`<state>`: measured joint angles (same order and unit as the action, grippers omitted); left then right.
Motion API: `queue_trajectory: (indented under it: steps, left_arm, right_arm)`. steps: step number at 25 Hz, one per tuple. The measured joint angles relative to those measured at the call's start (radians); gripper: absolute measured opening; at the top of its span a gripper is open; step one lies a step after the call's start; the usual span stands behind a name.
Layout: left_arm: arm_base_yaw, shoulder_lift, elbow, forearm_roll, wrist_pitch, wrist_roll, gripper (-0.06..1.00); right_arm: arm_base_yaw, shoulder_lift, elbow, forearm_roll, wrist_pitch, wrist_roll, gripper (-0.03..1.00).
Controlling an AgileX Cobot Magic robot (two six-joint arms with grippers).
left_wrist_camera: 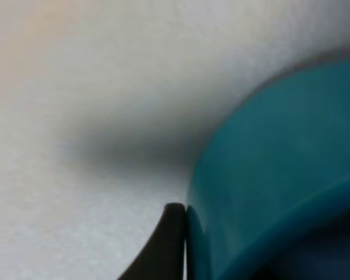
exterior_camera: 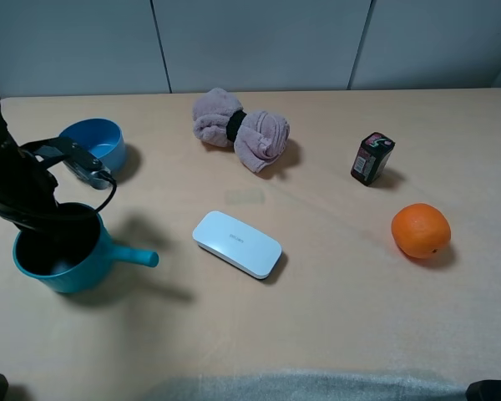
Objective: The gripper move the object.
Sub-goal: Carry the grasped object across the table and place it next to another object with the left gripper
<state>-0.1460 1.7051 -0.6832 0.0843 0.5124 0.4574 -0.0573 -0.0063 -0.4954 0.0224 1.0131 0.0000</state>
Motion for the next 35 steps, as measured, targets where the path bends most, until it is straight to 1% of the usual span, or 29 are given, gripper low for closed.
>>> queue_trajectory:
  steps: [4, 10, 18, 26, 30, 35]
  left_arm:
    - [0.0, -0.059, 0.0, 0.0, 0.023, -0.005, 0.04]
    - [0.0, -0.167, -0.001, 0.001, 0.064, -0.041, 0.04]
    - [0.0, -0.286, -0.078, 0.002, 0.226, -0.097, 0.04]
    - [-0.001, -0.311, -0.171, 0.002, 0.346, -0.188, 0.04]
    - [-0.024, -0.311, -0.217, -0.011, 0.375, -0.221, 0.04]
    - [-0.07, -0.304, -0.273, -0.047, 0.404, -0.228, 0.04]
  right_arm:
    - [0.0, 0.0, 0.0, 0.0, 0.0, 0.0, 0.67]
    - [0.0, 0.0, 0.0, 0.0, 0.0, 0.0, 0.67]
    - [0.0, 0.0, 0.0, 0.0, 0.0, 0.0, 0.67]
    - [0.0, 0.0, 0.0, 0.0, 0.0, 0.0, 0.67]
    - [0.0, 0.0, 0.0, 0.0, 0.0, 0.0, 0.67]
    - [0.0, 0.0, 0.0, 0.0, 0.0, 0.0, 0.67]
